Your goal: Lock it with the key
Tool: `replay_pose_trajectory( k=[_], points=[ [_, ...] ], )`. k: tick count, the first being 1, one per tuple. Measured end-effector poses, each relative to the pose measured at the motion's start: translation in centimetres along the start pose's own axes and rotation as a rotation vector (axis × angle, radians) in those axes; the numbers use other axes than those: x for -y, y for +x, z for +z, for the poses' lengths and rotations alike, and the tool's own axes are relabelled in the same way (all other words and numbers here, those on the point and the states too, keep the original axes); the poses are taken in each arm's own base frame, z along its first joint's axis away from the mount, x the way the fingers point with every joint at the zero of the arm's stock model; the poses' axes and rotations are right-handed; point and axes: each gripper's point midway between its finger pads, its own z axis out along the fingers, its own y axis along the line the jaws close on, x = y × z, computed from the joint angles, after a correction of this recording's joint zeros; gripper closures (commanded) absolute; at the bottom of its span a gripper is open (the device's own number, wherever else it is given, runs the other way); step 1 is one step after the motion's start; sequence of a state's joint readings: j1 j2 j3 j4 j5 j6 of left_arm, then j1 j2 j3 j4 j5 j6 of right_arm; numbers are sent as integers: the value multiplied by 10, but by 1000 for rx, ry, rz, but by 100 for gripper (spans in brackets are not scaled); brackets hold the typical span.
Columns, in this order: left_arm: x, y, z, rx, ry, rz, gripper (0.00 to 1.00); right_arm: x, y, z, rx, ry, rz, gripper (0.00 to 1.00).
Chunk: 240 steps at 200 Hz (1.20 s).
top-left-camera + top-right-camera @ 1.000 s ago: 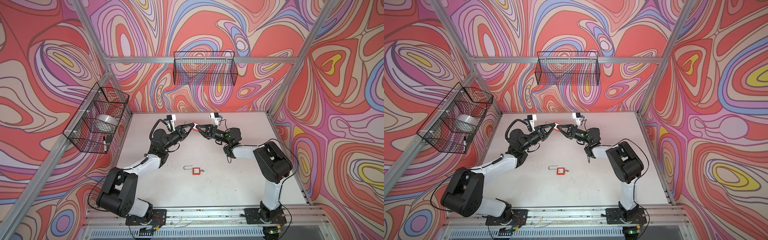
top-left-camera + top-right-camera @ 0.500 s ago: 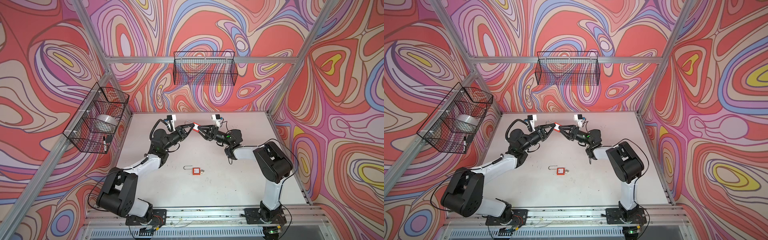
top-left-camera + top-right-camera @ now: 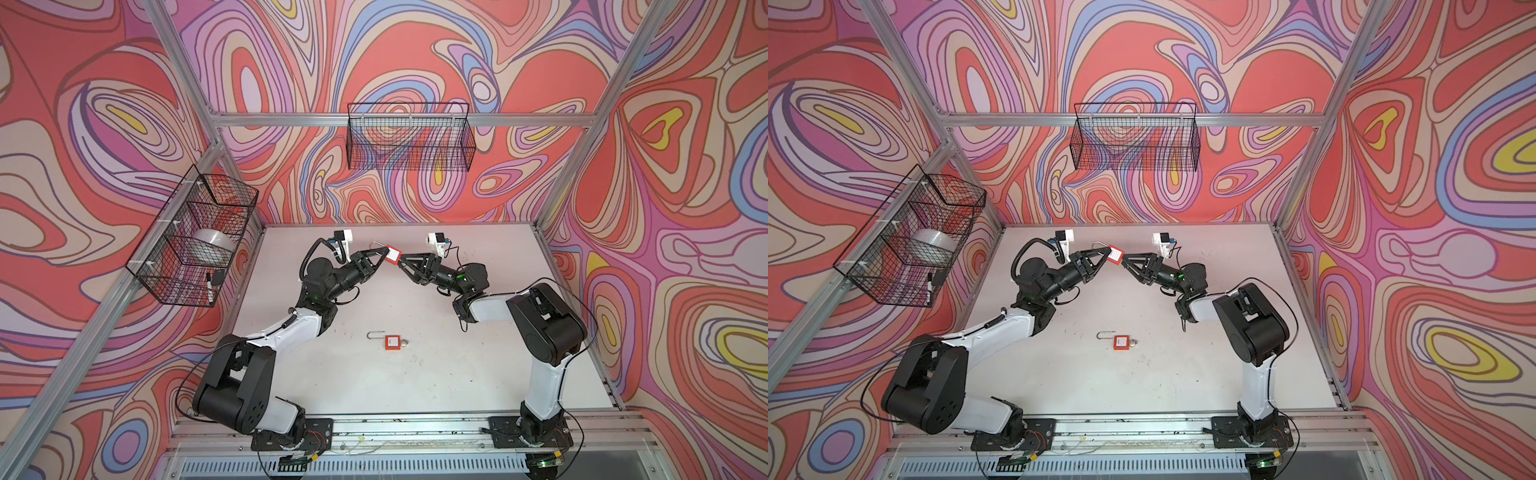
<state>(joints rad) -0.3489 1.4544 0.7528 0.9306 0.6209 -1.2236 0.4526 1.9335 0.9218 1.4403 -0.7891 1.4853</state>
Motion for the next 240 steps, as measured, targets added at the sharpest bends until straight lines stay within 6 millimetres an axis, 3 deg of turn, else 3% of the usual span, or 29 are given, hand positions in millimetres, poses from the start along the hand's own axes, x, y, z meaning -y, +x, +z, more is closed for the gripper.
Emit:
replay_pose_trajectory(
  k=[165,240],
  points=[
    [-11,2,-1,-8,-44,-25,100,26,12,-7,-31,89,-102,40],
    [-9,2,-2,-11,-40,-11,100,14,14,-21,-49,160,-191,40]
  ],
)
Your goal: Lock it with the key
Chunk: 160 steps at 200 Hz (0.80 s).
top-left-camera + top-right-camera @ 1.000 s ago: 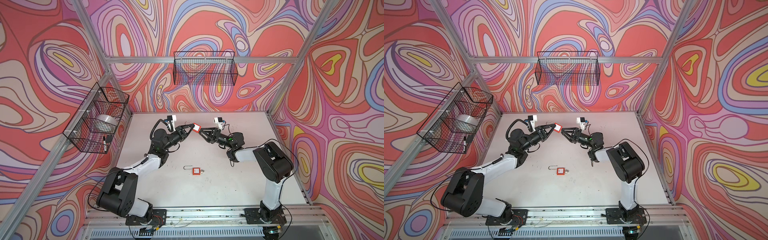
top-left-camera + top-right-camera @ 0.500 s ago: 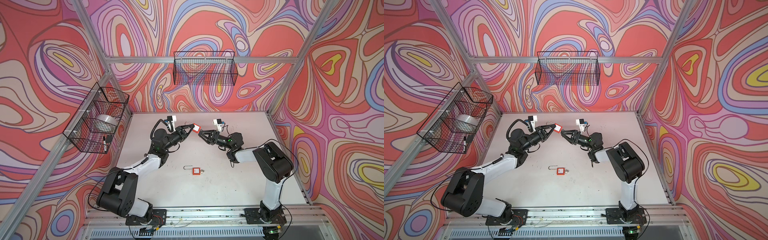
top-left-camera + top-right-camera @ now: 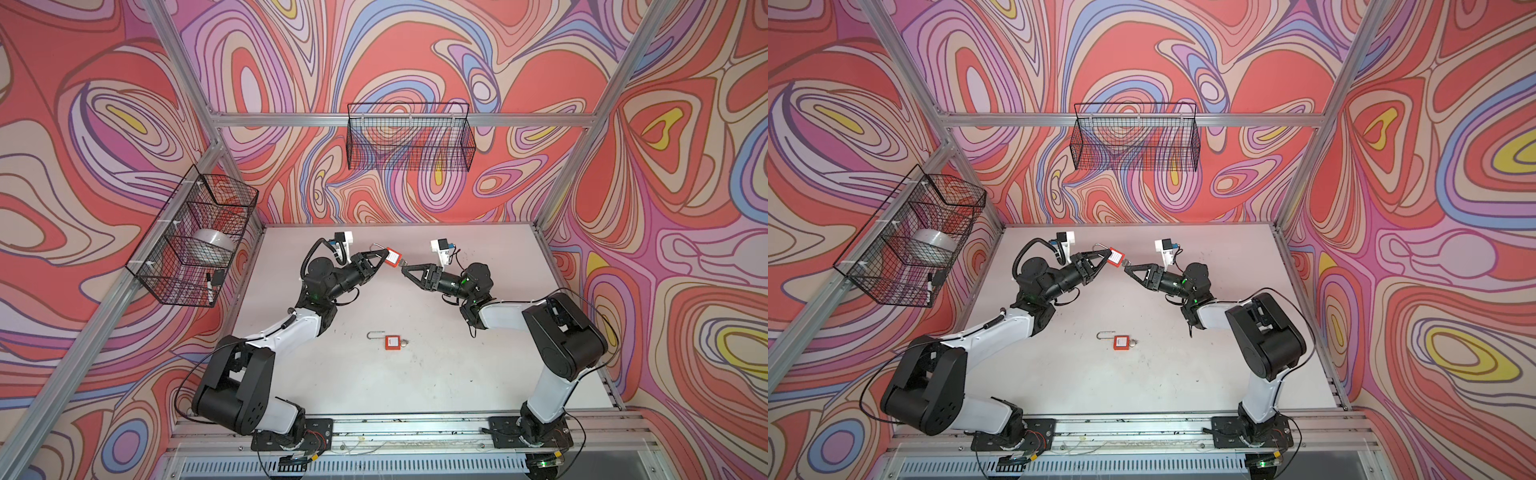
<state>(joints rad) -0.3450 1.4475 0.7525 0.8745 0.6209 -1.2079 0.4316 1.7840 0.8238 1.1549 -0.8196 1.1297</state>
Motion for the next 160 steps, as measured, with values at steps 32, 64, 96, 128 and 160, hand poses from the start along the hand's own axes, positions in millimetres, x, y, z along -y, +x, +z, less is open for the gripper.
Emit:
replay_pose_trajectory(
  k=[32,64,96,128,160],
  points=[
    [0,0,0,-3,2,0,100,-4,-13,-11,6,1,-21,45],
    [1,1,0,-4,2,0,100,-10,-20,-11,-9,-14,-36,61],
    [1,1,0,-7,3,0,100,-24,-27,-5,-25,-63,-53,72],
    [1,1,0,-7,5,1,100,-16,-25,-2,-40,-80,-12,70],
    [2,1,0,-6,7,2,100,-14,-20,-1,-55,-89,20,76]
  ],
)
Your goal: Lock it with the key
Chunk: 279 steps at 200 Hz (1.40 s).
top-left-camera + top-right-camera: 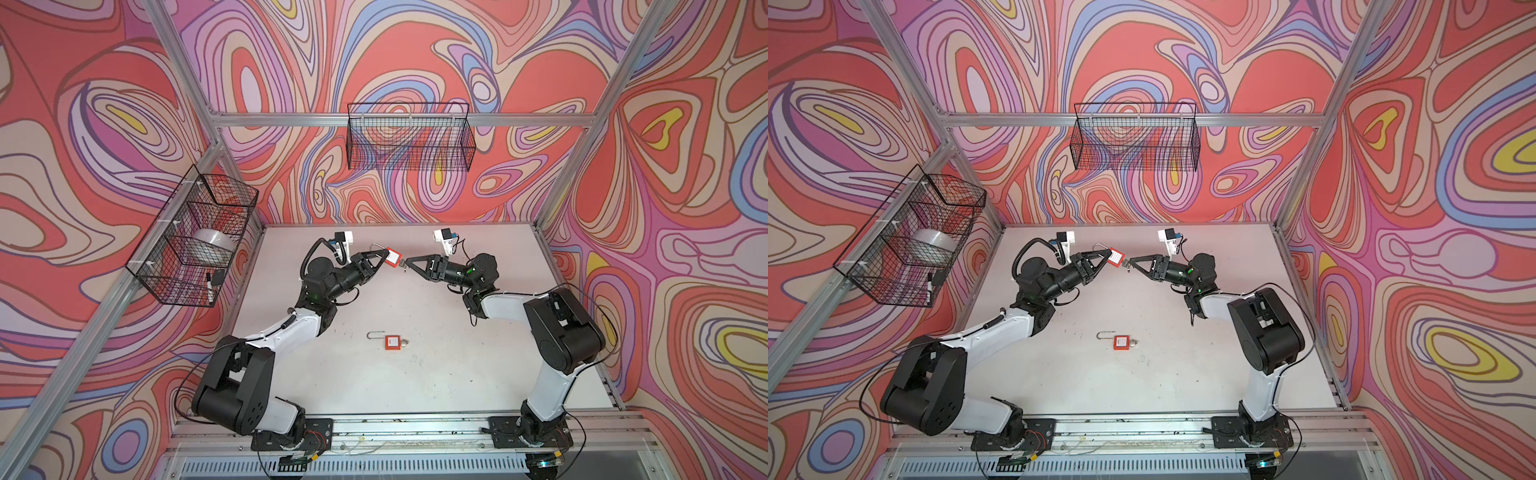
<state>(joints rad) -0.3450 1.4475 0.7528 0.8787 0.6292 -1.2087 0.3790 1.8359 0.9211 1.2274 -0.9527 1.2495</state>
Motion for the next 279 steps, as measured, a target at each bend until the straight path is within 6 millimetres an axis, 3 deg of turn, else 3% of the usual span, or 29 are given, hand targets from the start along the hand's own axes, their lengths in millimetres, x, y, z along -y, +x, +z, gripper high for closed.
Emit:
replay_pose_trajectory(
  k=[24,62,76,171,207,234,259,279],
  points=[
    [0,0,0,-1,0,0,100,-5,1,1,-10,-20,2,86],
    [0,0,0,-3,1,0,100,-6,5,5,-21,-42,15,92],
    [0,1,0,-3,0,-1,100,-5,6,6,-26,-41,23,100],
    [-3,-2,-5,-31,1,-11,100,-3,12,2,-4,-45,47,100],
    [-13,-30,-17,41,-26,-4,100,13,17,-14,17,0,89,100],
    [-15,-33,-19,48,-33,3,100,23,22,-21,35,31,120,100],
    [-29,-25,-20,7,-81,16,100,31,27,-28,71,70,154,100],
    [-61,-8,-20,-66,-167,9,100,40,31,-36,110,119,183,100]
  ],
)
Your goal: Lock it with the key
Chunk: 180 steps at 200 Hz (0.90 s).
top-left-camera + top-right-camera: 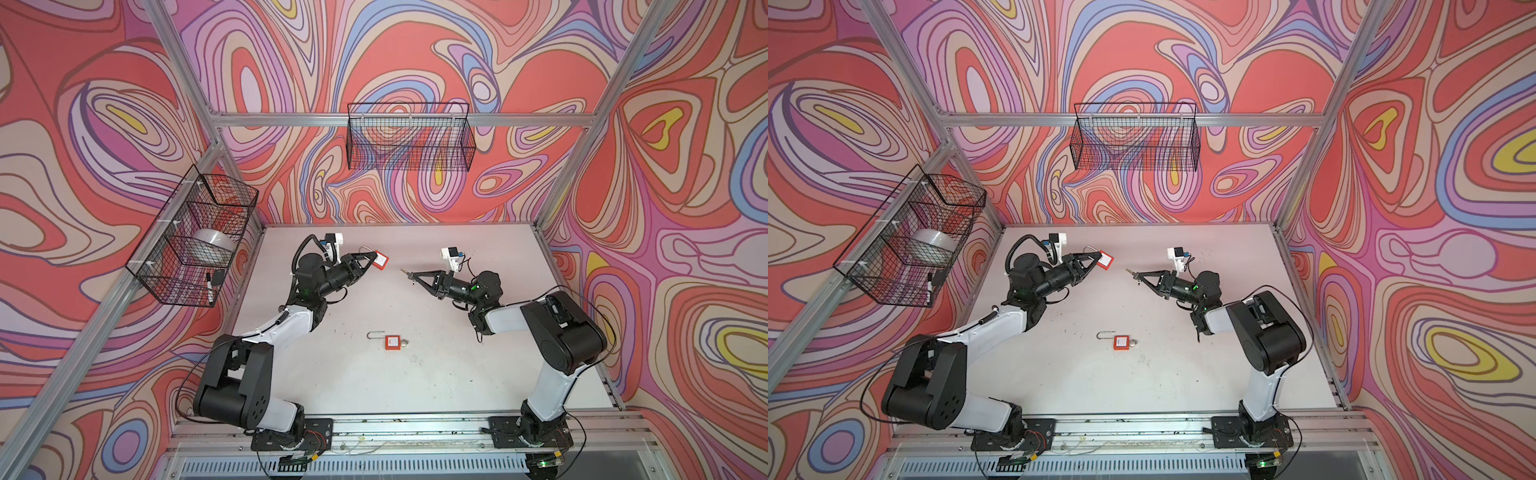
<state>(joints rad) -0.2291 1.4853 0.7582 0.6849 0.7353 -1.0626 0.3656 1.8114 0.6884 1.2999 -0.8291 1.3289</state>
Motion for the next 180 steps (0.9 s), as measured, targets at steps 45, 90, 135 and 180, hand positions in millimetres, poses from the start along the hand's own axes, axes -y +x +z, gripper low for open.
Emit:
replay_pose_trajectory(
  k=[45,90,135,180],
  points=[
    [-97,59,4,-229,-252,-95,100,12,0,-14,75,109,17,100],
    [-144,92,0,-359,-363,-142,100,40,1,-26,135,239,83,100],
    [-158,98,4,-402,-381,-132,100,56,11,-30,145,338,146,100],
    [-163,97,10,-425,-375,-119,83,59,16,-30,142,371,159,100]
  ],
)
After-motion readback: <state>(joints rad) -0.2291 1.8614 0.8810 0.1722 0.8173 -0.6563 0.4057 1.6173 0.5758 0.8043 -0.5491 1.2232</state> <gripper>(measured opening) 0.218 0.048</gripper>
